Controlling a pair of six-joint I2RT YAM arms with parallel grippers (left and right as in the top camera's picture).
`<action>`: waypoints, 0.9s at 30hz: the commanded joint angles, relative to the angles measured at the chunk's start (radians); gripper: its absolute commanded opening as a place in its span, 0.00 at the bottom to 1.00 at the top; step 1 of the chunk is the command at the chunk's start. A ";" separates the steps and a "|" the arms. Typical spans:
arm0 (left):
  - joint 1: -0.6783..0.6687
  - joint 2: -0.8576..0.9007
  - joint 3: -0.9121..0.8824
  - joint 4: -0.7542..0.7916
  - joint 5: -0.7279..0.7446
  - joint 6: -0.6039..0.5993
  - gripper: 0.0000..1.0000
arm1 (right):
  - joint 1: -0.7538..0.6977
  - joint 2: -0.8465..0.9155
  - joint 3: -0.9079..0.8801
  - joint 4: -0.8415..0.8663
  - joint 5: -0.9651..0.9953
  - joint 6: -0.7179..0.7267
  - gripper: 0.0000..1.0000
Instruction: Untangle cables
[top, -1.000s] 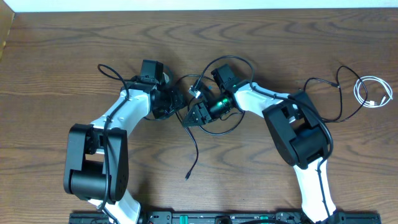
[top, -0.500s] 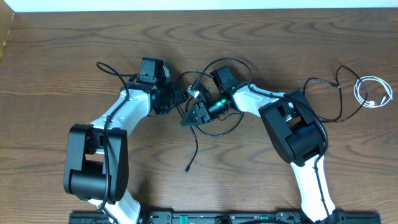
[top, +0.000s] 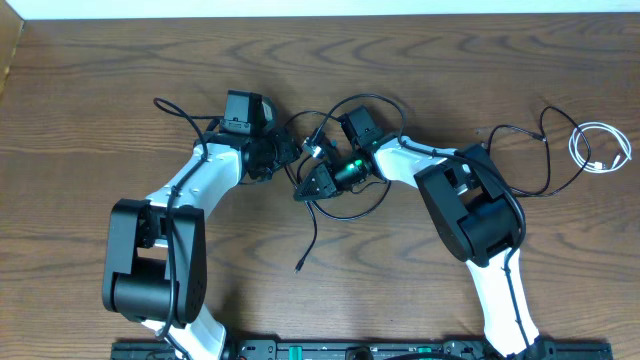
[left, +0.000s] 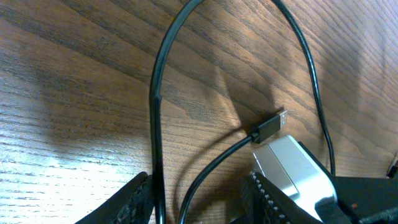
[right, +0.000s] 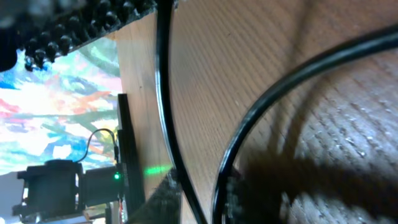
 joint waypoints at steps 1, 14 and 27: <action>-0.001 0.014 0.000 0.003 -0.014 -0.008 0.49 | 0.006 0.023 -0.010 0.003 -0.005 0.000 0.11; 0.077 0.014 0.000 0.003 0.101 0.061 0.92 | 0.002 0.023 -0.010 -0.010 0.046 -0.028 0.01; 0.172 0.014 0.000 0.000 0.194 0.135 0.93 | -0.008 -0.241 -0.009 -0.161 0.377 -0.084 0.01</action>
